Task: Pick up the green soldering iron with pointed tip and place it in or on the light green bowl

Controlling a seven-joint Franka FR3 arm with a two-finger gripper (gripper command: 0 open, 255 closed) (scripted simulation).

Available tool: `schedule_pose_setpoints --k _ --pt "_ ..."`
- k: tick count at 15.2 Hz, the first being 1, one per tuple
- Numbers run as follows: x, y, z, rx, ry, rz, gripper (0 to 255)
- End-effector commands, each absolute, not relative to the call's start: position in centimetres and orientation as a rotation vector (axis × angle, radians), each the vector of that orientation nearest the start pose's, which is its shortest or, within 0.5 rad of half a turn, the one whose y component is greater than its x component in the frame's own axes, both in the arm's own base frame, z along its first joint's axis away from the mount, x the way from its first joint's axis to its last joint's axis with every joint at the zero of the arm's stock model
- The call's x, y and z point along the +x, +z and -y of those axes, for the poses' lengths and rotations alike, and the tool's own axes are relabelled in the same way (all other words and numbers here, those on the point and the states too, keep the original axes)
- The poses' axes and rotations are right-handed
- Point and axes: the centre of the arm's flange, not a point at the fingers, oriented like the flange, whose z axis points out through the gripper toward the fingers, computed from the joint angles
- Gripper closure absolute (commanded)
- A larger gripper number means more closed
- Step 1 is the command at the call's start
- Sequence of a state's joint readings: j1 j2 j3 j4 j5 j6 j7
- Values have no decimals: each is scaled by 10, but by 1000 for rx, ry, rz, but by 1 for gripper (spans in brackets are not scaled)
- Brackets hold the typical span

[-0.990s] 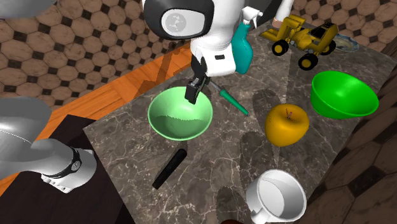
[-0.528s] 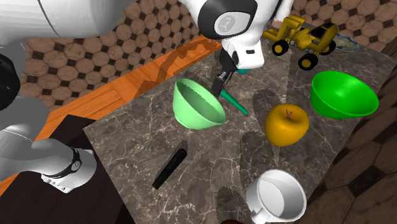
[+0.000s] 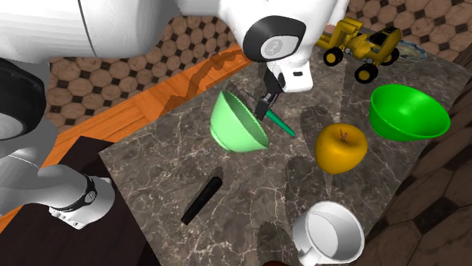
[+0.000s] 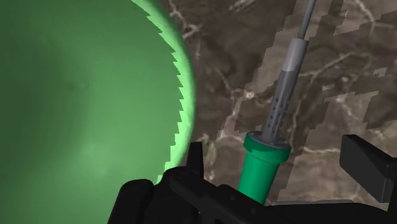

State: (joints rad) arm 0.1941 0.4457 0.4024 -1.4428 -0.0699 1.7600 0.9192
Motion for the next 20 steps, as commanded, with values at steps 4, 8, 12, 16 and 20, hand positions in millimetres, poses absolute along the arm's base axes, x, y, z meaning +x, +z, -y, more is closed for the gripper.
schedule_pose_setpoints --k 4,8,12,16,20 --pt "581 433 -336 -3080 218 -520 0" --pt "581 433 -336 -3080 218 -520 0" --pt "581 433 -336 -3080 218 -520 255" --pt "581 433 -336 -3080 218 -520 255" --pt "580 444 -335 -3080 218 -520 255"
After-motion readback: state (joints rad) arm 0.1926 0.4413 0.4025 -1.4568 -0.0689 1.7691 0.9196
